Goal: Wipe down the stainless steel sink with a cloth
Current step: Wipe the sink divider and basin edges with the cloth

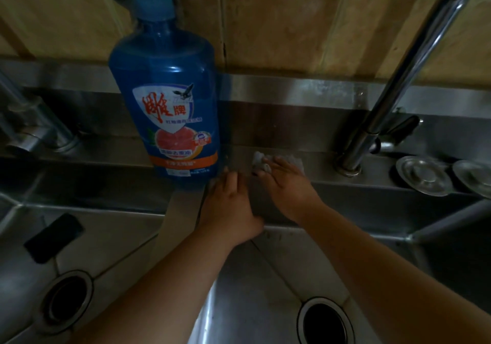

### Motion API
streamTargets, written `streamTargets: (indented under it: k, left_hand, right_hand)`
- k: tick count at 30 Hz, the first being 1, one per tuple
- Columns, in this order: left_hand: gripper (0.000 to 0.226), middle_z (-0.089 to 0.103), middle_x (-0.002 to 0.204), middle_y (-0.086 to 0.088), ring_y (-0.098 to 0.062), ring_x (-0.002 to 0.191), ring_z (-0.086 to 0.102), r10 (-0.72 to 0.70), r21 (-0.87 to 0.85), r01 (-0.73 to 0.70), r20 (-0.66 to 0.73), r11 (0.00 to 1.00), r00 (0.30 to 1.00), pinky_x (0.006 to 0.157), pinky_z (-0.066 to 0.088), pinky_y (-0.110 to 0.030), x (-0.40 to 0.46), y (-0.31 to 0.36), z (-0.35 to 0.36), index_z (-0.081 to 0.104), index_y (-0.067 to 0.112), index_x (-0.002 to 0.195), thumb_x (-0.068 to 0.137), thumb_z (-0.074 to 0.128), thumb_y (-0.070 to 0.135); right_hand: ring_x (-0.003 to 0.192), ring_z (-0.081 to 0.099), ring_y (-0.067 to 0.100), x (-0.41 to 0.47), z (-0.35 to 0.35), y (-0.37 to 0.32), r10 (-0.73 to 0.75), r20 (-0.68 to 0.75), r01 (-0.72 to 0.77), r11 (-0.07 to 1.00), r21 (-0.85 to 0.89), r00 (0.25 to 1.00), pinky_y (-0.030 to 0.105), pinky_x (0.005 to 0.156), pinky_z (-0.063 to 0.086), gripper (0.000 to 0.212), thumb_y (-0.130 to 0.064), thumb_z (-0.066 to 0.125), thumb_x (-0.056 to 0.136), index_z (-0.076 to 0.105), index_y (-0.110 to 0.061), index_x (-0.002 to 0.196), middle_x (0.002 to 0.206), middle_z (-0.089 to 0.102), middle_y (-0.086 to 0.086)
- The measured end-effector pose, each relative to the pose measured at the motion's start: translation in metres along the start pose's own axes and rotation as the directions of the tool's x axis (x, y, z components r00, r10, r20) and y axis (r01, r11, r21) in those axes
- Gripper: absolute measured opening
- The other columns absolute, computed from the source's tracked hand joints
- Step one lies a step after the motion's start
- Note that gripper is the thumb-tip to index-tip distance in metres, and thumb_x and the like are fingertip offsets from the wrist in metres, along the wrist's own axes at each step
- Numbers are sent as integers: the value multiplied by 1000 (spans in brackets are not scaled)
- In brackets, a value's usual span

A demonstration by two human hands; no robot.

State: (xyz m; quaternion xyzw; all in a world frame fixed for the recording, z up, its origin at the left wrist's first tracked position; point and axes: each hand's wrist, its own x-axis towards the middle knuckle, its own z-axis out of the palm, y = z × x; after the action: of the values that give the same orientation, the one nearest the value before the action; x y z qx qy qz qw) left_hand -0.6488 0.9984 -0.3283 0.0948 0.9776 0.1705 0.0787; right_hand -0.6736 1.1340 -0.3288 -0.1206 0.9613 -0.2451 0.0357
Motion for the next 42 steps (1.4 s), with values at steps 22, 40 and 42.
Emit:
streamTargets:
  k: [22, 40, 42]
  left_hand:
    - [90, 6, 151, 1, -25, 139, 11, 46, -124, -33, 100, 992, 994, 114, 18, -44, -27, -5, -9, 5, 22, 146, 78, 61, 40]
    - [93, -5, 154, -2, -27, 139, 8, -31, 89, 17, 158, 996, 987, 111, 18, -39, 0, 22, -7, -5, 17, 145, 80, 57, 41]
    - [95, -7, 154, -2, -26, 140, 4, -39, 95, 23, 170, 995, 985, 112, 16, -39, 1, 24, -7, -6, 15, 145, 80, 57, 42]
  right_hand:
    - [146, -1, 24, 14, 23, -27, -34, 91, 55, 970, -235, 995, 41, 115, -2, 49, -41, 20, 100, 19, -30, 147, 159, 7, -2]
    - [145, 11, 17, -32, -6, 34, 112, -85, -131, 957, -258, 990, 31, 116, 3, 47, -37, 23, 100, 26, -26, 146, 156, 20, -3]
    - [145, 14, 20, -25, -9, 36, 226, -136, -253, 939, -233, 965, 33, 115, 5, 46, -36, 24, 100, 30, -26, 145, 156, 22, -1]
